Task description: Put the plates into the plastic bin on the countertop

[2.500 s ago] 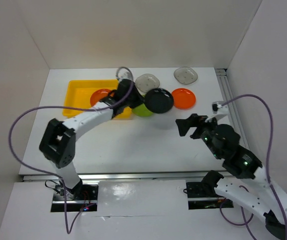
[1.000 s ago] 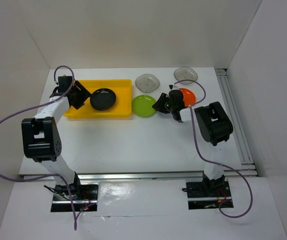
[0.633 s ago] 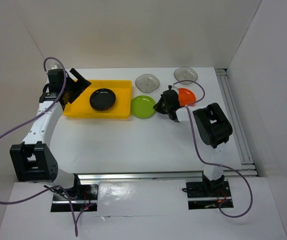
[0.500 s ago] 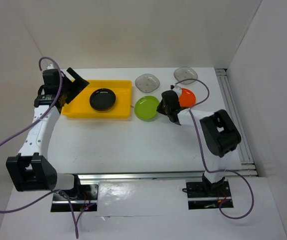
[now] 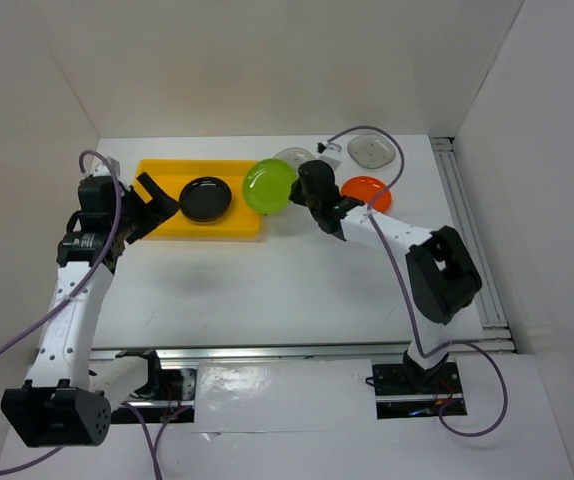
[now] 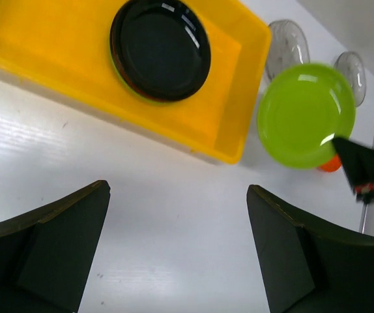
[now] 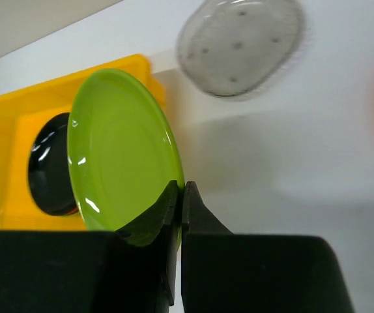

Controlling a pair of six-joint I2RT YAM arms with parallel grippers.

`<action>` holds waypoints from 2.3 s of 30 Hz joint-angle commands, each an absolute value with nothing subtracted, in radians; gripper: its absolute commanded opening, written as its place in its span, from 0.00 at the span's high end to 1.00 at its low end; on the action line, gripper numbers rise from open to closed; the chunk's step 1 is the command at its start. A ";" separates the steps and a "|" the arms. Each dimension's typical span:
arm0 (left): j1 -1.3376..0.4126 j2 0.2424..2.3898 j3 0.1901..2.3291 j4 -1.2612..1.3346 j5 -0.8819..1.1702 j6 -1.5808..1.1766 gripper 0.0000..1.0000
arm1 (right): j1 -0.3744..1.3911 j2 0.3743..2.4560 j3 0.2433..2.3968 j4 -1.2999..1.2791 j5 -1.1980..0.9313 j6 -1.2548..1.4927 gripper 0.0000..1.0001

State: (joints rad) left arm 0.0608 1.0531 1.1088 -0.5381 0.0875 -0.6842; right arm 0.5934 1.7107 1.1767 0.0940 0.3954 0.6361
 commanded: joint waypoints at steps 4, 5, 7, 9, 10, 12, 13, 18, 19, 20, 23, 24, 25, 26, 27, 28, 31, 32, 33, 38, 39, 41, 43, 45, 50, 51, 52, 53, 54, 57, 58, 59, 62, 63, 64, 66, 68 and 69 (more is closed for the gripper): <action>0.054 0.924 0.976 -0.526 0.130 -0.617 0.00 | 0.664 1.942 1.462 0.146 0.301 0.617 1.00; 0.054 0.913 0.963 -0.526 0.130 -0.617 0.00 | 0.673 1.977 1.548 0.112 0.287 0.617 1.00; 0.054 0.904 0.951 -0.526 0.143 -0.617 0.00 | 0.683 2.095 1.645 0.069 0.287 0.617 1.00; 0.054 0.904 0.936 -0.517 0.164 -0.617 0.00 | 0.702 2.164 1.762 0.035 0.287 0.617 1.00; 0.054 0.894 0.919 -0.508 0.173 -0.617 0.00 | 0.703 2.212 1.785 0.026 0.287 0.608 1.00; 0.045 0.871 0.899 -0.497 0.184 -0.627 0.00 | 0.712 2.241 1.835 0.026 0.287 0.607 1.00; 0.044 0.862 0.890 -0.485 0.195 -0.627 0.00 | 0.712 2.264 1.862 0.026 0.287 0.607 1.00; 0.014 0.841 0.877 -0.485 0.175 -0.627 0.00 | 0.733 2.344 1.962 -0.028 0.287 0.597 0.96; 0.014 0.841 0.877 -0.485 0.175 -0.627 0.00 | 0.742 2.358 1.976 -0.028 0.287 0.597 0.90; 0.002 0.841 0.877 -0.485 0.175 -0.637 0.00 | 0.742 2.358 1.988 -0.015 0.270 0.597 0.87; -0.008 0.841 0.868 -0.485 0.175 -0.637 0.00 | 0.762 2.368 2.000 0.005 0.244 0.580 0.58; -0.008 0.830 0.868 -0.485 0.175 -0.637 0.00 | 0.773 2.359 2.000 0.029 0.244 0.571 0.42; -0.008 0.830 0.868 -0.485 0.175 -0.637 0.00 | 0.782 2.346 1.990 0.046 0.244 0.551 0.36; -0.008 0.819 0.868 -0.485 0.175 -0.637 0.00 | 0.801 2.307 1.967 0.089 0.244 0.536 0.26; -0.008 0.807 0.859 -0.485 0.175 -0.637 0.00 | 0.810 2.286 1.967 0.103 0.244 0.525 0.02; -0.008 0.807 0.859 -0.474 0.175 -0.637 0.00 | 0.819 2.242 1.954 0.112 0.253 0.509 0.00; -0.017 0.807 0.850 -0.465 0.205 -0.637 0.00 | 0.819 2.105 1.887 0.119 0.296 0.497 0.00; -0.017 0.807 0.850 -0.444 0.216 -0.637 0.00 | 0.809 2.056 1.831 0.149 0.314 0.488 0.00; -0.028 0.807 0.838 -0.428 0.247 -0.637 0.00 | 0.808 2.007 1.724 0.165 0.345 0.479 0.00; -0.106 0.845 0.728 -0.249 0.371 -0.690 0.00 | 0.666 1.642 1.360 0.060 0.558 0.540 0.00; -0.127 0.862 0.709 -0.209 0.394 -0.704 0.00 | 0.626 1.591 1.213 0.048 0.558 0.567 0.00; -0.214 0.906 0.674 -0.070 0.405 -0.748 0.00 | 0.511 1.450 1.079 0.025 0.549 0.623 0.00; -0.267 1.006 0.643 0.032 0.414 -0.782 0.00 | 0.421 1.382 0.922 0.025 0.503 0.643 0.00; -0.362 1.081 0.675 0.096 0.391 -0.802 0.00 | 0.267 1.344 0.861 0.034 0.384 0.655 0.00; -0.506 1.259 0.756 0.172 0.308 -0.824 0.00 | 0.049 1.431 0.815 0.109 0.158 0.690 0.00; -0.520 1.293 0.814 0.184 0.308 -0.824 0.00 | 0.005 1.466 0.805 0.121 0.108 0.690 0.02; -0.535 1.333 0.853 0.184 0.308 -0.824 0.00 | -0.006 1.466 0.805 0.121 0.107 0.701 0.02; -0.551 1.380 0.897 0.184 0.293 -0.824 0.00 | -0.006 1.466 0.805 0.121 0.107 0.701 0.02; -0.581 1.485 0.947 0.172 0.293 -0.809 0.00 | -0.006 1.439 0.805 0.111 0.120 0.692 0.02; -0.600 1.647 1.121 0.199 0.284 -0.808 0.00 | -0.006 1.335 0.784 0.069 0.147 0.664 0.01; -0.600 1.751 1.197 0.216 0.284 -0.827 0.00 | 0.006 1.248 0.784 0.054 0.169 0.654 0.01; -0.600 1.805 1.242 0.228 0.284 -0.827 0.00 | 0.015 1.205 0.784 0.025 0.181 0.653 0.01; -0.611 1.978 1.478 0.209 0.293 -0.839 0.00 | 0.015 1.068 0.796 -0.075 0.181 0.630 0.01; -0.621 2.094 1.541 0.209 0.293 -0.839 0.00 | 0.024 1.040 0.822 -0.136 0.181 0.630 0.01; -0.636 2.152 1.605 0.183 0.293 -0.839 0.00 | 0.035 1.014 0.833 -0.167 0.181 0.621 0.01; -0.637 2.317 1.780 0.163 0.282 -0.839 0.00 | 0.035 0.925 0.847 -0.234 0.193 0.621 0.01; -0.646 2.411 1.882 0.152 0.282 -0.882 0.03 | 0.046 0.847 0.847 -0.262 0.181 0.621 0.01; -0.646 2.448 1.946 0.152 0.282 -0.893 0.04 | 0.046 0.822 0.860 -0.293 0.170 0.621 0.01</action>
